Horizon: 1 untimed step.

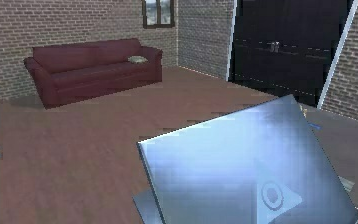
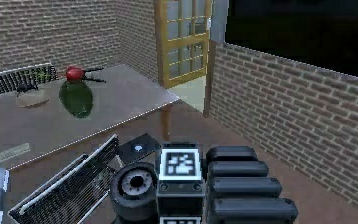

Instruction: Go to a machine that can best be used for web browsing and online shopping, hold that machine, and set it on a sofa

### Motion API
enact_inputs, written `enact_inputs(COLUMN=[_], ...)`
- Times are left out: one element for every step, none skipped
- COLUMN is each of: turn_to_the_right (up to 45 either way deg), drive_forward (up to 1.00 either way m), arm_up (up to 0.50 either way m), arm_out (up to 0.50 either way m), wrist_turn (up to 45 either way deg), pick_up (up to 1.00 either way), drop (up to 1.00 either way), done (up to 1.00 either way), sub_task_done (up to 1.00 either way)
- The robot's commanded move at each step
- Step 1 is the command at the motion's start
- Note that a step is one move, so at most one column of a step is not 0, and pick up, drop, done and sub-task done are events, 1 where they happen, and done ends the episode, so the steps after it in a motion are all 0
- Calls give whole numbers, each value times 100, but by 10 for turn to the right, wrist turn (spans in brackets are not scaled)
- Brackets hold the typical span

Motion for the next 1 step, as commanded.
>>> enact_inputs(turn_to_the_right=[0], drive_forward=[35], arm_up=[0], arm_out=[0], wrist_turn=[0], pick_up=[0], drop=[0], done=[0], sub_task_done=[0])
